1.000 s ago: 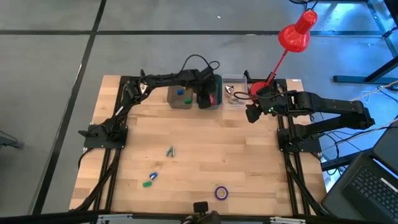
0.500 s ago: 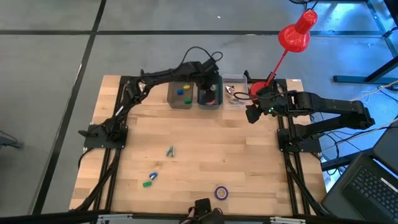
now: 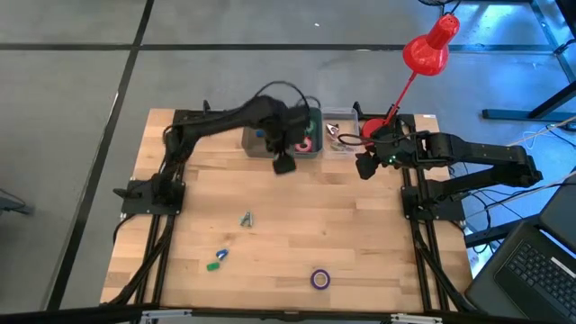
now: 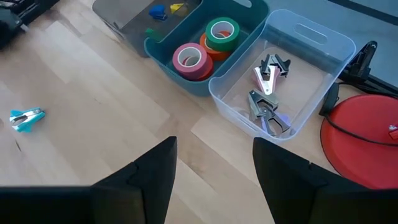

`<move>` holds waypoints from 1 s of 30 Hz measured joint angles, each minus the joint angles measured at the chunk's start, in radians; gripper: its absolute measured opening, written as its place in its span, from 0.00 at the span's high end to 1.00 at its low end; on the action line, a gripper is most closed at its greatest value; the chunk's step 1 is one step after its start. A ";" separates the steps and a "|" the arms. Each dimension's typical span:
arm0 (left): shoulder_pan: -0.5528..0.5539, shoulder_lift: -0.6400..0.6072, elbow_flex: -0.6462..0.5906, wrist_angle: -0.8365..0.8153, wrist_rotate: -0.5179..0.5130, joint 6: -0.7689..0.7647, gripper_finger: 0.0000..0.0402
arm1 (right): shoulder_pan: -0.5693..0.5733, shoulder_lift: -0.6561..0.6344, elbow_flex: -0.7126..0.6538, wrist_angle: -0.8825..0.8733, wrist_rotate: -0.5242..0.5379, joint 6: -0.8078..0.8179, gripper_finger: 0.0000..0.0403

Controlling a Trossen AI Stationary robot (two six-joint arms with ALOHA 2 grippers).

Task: Pick and place Stapler, Stapler remover, tape
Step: Put the blue stapler into the black bin

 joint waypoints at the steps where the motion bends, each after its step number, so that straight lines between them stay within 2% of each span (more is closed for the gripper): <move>1: -0.038 -0.017 0.000 -0.005 -0.009 -0.005 0.36 | 0.000 0.000 0.000 0.000 0.000 -0.001 0.47; 8: -0.273 -0.154 0.000 -0.060 -0.113 -0.060 0.44 | 0.001 0.000 0.000 -0.001 0.000 -0.023 0.47; 12: -0.371 -0.254 -0.007 -0.073 -0.220 -0.202 0.49 | 0.001 0.000 0.000 0.001 0.001 -0.038 0.47; 15: -0.440 -0.379 -0.097 -0.074 -0.342 -0.364 0.52 | 0.001 0.000 0.000 0.003 0.000 -0.040 0.47; 19: -0.540 -0.598 -0.336 -0.086 -0.479 -0.652 0.54 | 0.001 0.000 0.000 0.009 0.001 -0.041 0.47; 22: -0.618 -0.770 -0.574 -0.010 -0.496 -0.859 0.54 | 0.001 0.000 0.000 0.030 0.002 -0.044 0.47; 26: -0.717 -0.923 -0.916 0.203 -0.426 -1.047 0.52 | -0.010 0.000 0.000 0.068 0.004 -0.068 0.47; 30: -0.797 -0.982 -1.189 0.490 -0.314 -1.190 0.52 | -0.024 0.000 0.000 0.094 0.003 -0.068 0.47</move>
